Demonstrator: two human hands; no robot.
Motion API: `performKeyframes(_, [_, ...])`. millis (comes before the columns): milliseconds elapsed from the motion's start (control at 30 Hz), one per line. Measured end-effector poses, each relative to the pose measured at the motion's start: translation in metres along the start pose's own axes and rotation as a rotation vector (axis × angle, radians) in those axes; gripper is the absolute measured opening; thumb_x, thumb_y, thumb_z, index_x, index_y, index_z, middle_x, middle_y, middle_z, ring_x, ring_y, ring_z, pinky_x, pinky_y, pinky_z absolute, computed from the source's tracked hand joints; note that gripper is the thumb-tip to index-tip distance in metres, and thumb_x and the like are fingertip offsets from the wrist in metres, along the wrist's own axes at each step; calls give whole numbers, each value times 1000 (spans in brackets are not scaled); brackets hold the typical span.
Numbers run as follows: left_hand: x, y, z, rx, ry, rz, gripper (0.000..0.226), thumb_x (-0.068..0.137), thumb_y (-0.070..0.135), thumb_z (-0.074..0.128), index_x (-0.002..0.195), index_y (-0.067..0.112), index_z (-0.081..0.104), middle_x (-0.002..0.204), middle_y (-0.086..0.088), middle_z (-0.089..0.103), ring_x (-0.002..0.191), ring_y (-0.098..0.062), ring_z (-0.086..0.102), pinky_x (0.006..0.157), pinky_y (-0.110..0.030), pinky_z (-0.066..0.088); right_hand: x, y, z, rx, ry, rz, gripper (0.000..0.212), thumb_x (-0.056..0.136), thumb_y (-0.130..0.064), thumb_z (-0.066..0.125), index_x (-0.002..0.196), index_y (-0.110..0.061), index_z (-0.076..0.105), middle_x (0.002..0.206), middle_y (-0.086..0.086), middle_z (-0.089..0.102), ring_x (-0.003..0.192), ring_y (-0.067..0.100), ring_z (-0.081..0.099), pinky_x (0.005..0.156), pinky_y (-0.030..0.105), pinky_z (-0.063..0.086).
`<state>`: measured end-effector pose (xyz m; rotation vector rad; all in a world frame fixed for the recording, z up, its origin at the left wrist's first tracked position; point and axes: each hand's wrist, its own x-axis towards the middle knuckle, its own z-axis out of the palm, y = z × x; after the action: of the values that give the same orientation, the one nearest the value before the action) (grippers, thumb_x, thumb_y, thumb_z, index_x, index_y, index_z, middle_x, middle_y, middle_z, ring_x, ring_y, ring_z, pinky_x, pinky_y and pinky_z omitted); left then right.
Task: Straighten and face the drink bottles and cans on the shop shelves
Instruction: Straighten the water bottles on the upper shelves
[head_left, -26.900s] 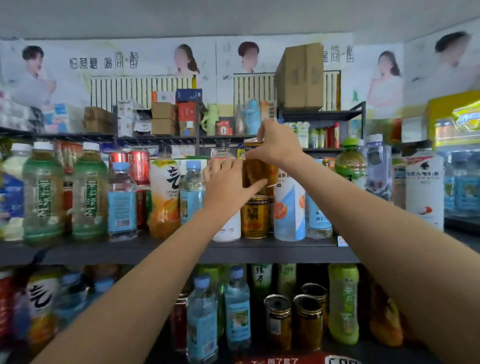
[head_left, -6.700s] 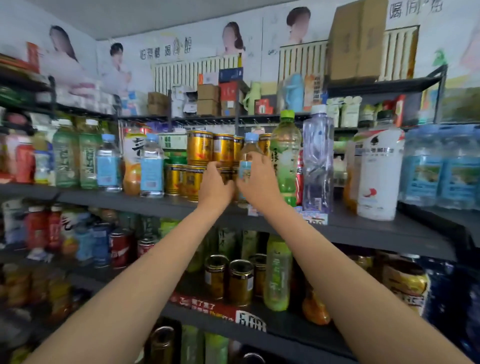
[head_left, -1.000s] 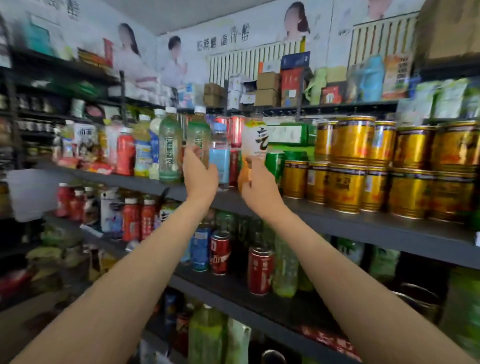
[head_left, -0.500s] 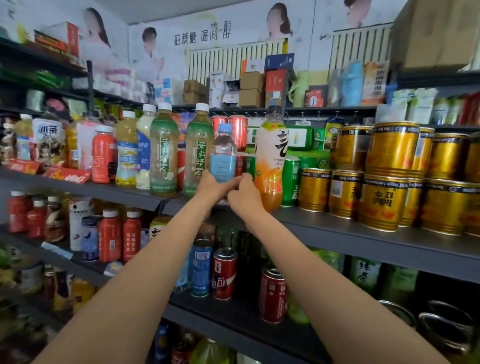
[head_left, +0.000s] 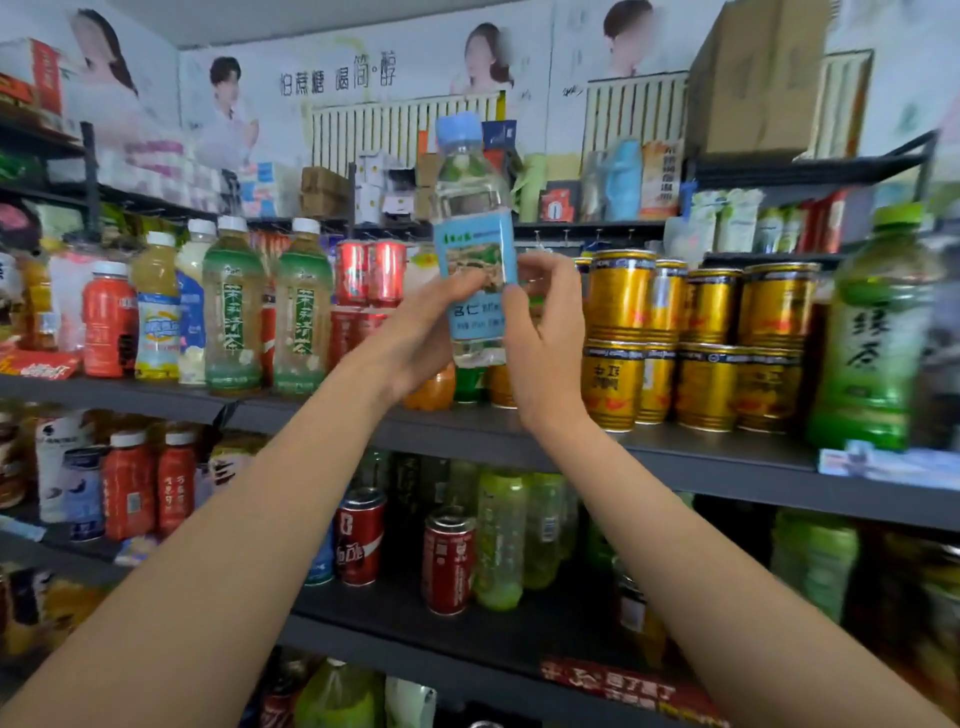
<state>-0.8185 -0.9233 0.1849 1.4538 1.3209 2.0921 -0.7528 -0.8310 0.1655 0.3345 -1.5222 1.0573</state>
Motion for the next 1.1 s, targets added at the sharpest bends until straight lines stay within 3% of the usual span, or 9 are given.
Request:
performKeyframes(67, [21, -6, 51, -22, -42, 20, 33, 75, 21, 72, 106, 13, 61, 94, -4, 71, 86, -16, 68, 73, -29, 56, 7, -8, -49, -157, 59, -132, 33, 83, -21, 51, 112, -5, 48, 108, 11, 51, 102, 24, 49, 88, 42, 46])
performKeyframes(233, [65, -42, 199, -24, -77, 32, 27, 79, 13, 66, 105, 12, 61, 95, -5, 71, 85, -16, 68, 78, -29, 56, 20, -11, -197, -424, 117, -260, 68, 77, -34, 58, 129, 6, 38, 120, 19, 42, 114, 31, 44, 99, 46, 41])
performKeyframes(400, [101, -96, 351, 15, -69, 19, 14, 87, 13, 61, 99, 20, 63, 92, 3, 71, 84, -10, 67, 86, -31, 51, 30, -9, -363, -630, 136, -282, 73, 80, -33, 55, 132, 13, 33, 125, 26, 40, 117, 21, 33, 103, 6, 21])
performKeyframes(500, [124, -124, 429, 93, -25, 5, 13, 84, 14, 66, 94, 23, 62, 87, 7, 69, 77, -6, 66, 75, -25, 52, 41, -3, -447, -781, 93, -174, 74, 87, -33, 53, 139, 11, 24, 136, 27, 32, 129, 32, 30, 107, 30, 31])
performKeyframes(600, [147, -148, 482, 197, 36, -6, 22, 82, 17, 70, 100, 21, 60, 96, 2, 66, 85, -9, 63, 70, -23, 51, 48, -2, -507, -919, 4, -56, 74, 93, -24, 56, 146, 3, 12, 146, 21, 23, 134, 24, 20, 102, 27, 29])
performKeyframes(733, [174, -187, 518, 346, 157, -58, 39, 80, 17, 72, 115, 7, 59, 114, -15, 64, 104, -29, 62, 87, -40, 51, 62, 1, -551, -1240, -160, 65, 65, 93, -23, 53, 141, 5, 19, 140, 19, 31, 130, 31, 31, 106, 34, 26])
performKeyframes(800, [182, -205, 522, 441, 194, -102, 44, 80, 13, 72, 120, 2, 56, 119, -18, 62, 110, -31, 59, 94, -38, 48, 61, 2, -562, -1307, -257, 122, 49, 94, -14, 48, 134, 4, 28, 135, 20, 34, 124, 33, 35, 102, 35, 30])
performKeyframes(967, [187, -218, 529, 787, 182, -111, 30, 91, 22, 57, 115, 5, 62, 112, -13, 65, 103, -28, 61, 88, -34, 48, 50, 10, -568, -1161, -423, 203, 44, 89, 4, 46, 132, -2, 36, 141, 17, 23, 116, 33, 45, 80, 28, 38])
performKeyframes(1100, [186, -220, 527, 1041, 182, -137, 28, 97, 19, 43, 111, 1, 58, 112, -18, 61, 102, -33, 57, 89, -38, 45, 53, 19, -561, -1123, -554, 313, 37, 89, 2, 46, 125, 1, 43, 141, 19, 30, 116, 35, 47, 90, 34, 39])
